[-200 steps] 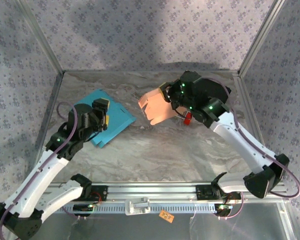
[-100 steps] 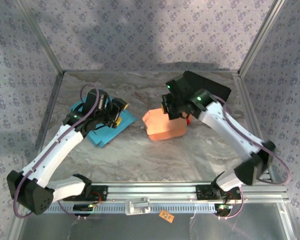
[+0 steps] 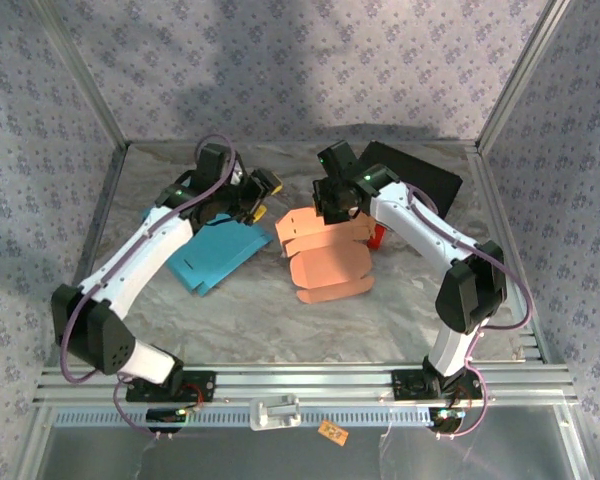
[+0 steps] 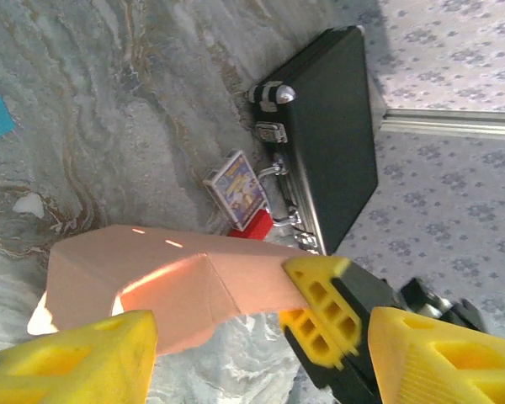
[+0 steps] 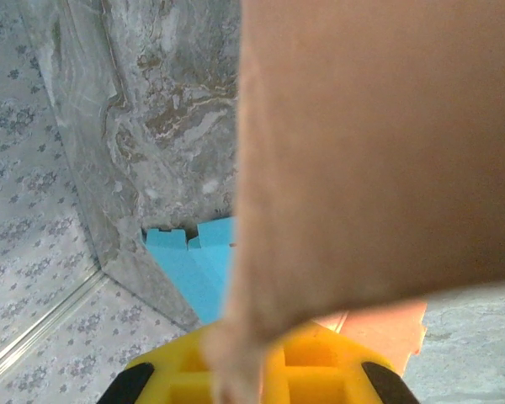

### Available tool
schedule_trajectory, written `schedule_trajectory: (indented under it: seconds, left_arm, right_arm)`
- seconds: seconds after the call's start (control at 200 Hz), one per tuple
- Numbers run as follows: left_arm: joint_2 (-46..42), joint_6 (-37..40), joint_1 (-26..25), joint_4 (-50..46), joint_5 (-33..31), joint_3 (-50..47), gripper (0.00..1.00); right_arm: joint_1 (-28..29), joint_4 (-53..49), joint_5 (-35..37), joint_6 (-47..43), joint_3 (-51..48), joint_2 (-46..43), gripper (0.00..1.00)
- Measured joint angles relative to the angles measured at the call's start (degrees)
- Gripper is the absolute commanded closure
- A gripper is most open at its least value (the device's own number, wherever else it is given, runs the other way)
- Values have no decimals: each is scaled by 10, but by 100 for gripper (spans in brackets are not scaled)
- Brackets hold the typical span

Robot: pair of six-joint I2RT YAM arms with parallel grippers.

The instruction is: Fold the paper box

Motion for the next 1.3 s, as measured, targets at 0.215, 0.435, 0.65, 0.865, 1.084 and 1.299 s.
schedule_trajectory:
  seconds: [0.215, 0.435, 0.65, 0.865, 1.084, 1.299]
  left_arm:
    - [45, -9, -23, 20, 13, 0, 34]
    - [61, -22, -51, 39, 19, 0, 37]
    - [70, -43, -56, 71, 23, -3, 43]
    - [75, -23, -47, 48, 21, 1, 38]
    - [-56, 42, 29, 11, -5, -97, 37]
    - [-112, 131, 66, -4, -23, -184, 44]
  right_arm:
    - [0, 10, -4, 0, -11, 0, 100]
    - [0, 27, -8, 0, -31, -3, 100]
    - [-1, 45, -7, 1, -46, -10, 100]
    - [2, 70, -11, 3, -103, -43, 100]
    - [38, 136, -5, 24, -204, -96, 100]
    - [45, 230, -4, -3, -243, -94, 100]
